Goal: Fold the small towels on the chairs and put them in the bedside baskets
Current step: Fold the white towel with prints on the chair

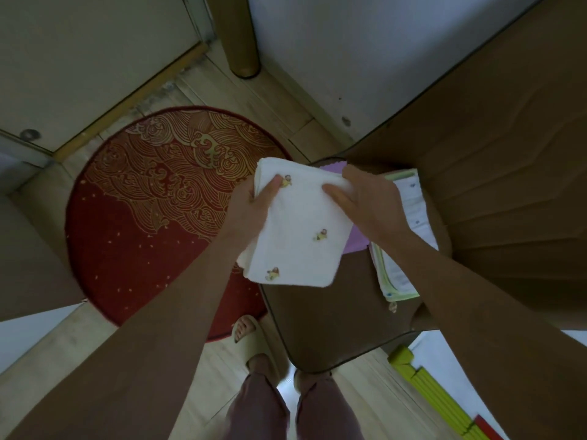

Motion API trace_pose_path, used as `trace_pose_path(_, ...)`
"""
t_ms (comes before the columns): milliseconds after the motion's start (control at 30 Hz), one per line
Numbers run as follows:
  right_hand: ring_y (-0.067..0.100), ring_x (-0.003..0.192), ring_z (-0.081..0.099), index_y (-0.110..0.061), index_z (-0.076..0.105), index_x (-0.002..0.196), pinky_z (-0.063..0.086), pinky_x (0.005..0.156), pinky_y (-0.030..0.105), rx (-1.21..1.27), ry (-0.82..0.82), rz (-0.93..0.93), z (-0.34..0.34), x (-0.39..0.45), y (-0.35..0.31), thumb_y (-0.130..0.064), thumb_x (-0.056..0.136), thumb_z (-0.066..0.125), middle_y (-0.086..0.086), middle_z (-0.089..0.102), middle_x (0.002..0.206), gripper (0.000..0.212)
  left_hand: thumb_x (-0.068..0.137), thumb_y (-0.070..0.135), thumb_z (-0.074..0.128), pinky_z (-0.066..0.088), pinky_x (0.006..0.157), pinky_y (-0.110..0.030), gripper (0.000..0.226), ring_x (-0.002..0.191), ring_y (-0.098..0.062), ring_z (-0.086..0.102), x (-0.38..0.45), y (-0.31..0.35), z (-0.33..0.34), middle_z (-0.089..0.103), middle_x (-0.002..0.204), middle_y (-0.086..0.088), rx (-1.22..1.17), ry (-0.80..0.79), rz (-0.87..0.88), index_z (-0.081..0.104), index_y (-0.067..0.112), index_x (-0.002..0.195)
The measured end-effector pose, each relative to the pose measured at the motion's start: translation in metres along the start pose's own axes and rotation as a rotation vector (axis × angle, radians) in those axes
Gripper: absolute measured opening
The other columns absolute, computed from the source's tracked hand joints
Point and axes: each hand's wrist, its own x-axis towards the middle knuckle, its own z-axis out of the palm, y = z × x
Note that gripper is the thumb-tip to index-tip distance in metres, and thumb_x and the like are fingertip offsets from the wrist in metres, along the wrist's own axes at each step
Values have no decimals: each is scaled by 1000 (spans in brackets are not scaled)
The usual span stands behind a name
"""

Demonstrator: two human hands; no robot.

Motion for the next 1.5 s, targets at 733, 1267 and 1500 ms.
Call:
trace_pose_path(733, 25, 116, 55, -14, 34, 144, 44, 100, 46, 399, -43, 510, 71, -8, 55, -40, 100, 45, 6, 55, 132, 52, 97, 31, 56, 49, 84, -31, 45, 97, -9, 59, 17, -65, 75, 58, 111, 9, 44, 147, -120, 39, 12, 134)
trace_pose_path(1267, 25, 138, 33, -28, 23, 151, 35, 111, 39, 184, -59, 223, 82, -27, 62, -27, 101, 35, 7, 28, 155, 52, 102, 41, 39, 45, 59, -17, 30, 77, -1, 60, 7, -78, 80, 59, 91, 13, 116, 181, -135, 44, 14, 113)
trace_pose_path(1500, 28, 149, 12, -15, 24, 152, 11, 119, 44, -123, -40, -96, 83, 4, 56, -29, 102, 31, 13, 17, 161, 53, 102, 32, 39, 33, 97, -24, 40, 120, -22, 47, 10, -67, 81, 52, 130, -8, 450, 565, 113, 44, 10, 134)
